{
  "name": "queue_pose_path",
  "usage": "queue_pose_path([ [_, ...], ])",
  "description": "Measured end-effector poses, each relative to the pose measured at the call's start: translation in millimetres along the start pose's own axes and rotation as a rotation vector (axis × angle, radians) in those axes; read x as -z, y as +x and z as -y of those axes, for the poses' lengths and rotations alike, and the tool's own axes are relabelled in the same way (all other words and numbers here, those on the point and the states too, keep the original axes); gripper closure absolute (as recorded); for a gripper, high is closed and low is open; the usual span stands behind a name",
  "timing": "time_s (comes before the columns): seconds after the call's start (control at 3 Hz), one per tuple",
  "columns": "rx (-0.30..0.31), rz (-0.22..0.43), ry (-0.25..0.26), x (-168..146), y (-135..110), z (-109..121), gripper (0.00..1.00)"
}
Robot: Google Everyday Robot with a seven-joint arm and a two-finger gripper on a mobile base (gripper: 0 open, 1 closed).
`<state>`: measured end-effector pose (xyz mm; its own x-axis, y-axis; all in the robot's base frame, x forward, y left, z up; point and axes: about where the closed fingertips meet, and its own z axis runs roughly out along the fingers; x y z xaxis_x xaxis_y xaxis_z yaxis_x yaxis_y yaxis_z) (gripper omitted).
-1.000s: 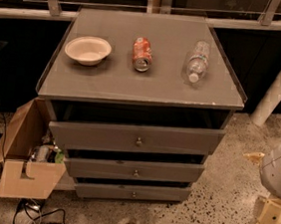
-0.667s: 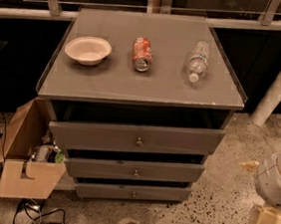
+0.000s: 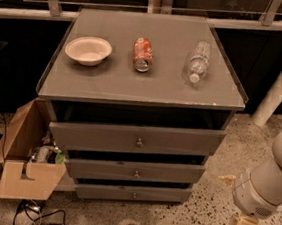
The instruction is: Open middle drawer
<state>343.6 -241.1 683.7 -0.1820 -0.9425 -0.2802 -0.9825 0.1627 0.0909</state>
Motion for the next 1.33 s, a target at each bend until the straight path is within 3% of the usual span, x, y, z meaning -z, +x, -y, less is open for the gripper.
queue_pose_path([
  [0.33,0.000,0.000,0.000,-0.1,0.0,0.0,0.00],
  [0.67,-0.005,-0.007,0.007,-25.6,-4.4,1.7,0.00],
  [1.0,-0.024,0.047,0.061,-67.2,-16.9,38.6,0.00],
  [1.33,-0.025,0.047,0.061,-67.4,-16.9,38.7,0.00],
])
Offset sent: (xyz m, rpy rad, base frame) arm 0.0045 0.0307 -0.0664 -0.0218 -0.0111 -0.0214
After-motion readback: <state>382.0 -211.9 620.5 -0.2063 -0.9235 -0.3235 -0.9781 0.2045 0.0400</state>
